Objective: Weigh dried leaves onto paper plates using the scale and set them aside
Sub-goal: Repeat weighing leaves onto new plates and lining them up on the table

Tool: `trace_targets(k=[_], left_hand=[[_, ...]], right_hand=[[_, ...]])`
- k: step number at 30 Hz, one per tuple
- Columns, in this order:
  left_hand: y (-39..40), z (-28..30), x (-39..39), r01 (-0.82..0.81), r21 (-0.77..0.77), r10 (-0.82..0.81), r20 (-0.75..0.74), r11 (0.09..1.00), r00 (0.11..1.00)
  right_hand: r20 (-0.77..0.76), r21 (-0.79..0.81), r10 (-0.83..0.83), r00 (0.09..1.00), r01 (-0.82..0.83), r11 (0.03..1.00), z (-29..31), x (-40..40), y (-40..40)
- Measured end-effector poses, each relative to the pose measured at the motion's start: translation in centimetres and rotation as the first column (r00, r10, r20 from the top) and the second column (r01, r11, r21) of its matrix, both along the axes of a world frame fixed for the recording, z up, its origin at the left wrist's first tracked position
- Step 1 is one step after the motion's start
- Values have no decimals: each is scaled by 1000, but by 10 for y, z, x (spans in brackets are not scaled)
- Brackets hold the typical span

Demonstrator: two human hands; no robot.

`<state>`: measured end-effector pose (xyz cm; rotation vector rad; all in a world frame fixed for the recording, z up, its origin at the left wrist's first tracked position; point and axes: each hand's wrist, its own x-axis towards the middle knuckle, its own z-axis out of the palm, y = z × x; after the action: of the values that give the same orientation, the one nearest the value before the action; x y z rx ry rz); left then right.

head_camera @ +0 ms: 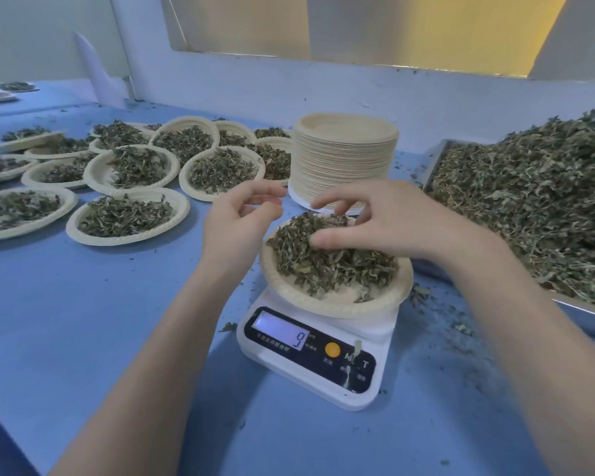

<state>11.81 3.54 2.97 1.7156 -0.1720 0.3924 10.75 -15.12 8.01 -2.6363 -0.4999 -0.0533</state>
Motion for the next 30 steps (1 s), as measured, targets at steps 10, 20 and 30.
trace_targets(k=[10, 20, 30], left_hand=[[-7, -3, -3, 82, 9, -82, 10, 997, 997], [-8, -3, -4, 92, -45, -91, 16, 995, 996], [-9, -3, -3, 76, -33, -75, 21, 997, 997]], right_hand=[[265, 154, -84, 961, 44, 987, 6, -3, 5], [106, 452, -132, 986, 70, 889, 5, -2, -1], [53, 497, -116, 992, 75, 865, 11, -9, -1]])
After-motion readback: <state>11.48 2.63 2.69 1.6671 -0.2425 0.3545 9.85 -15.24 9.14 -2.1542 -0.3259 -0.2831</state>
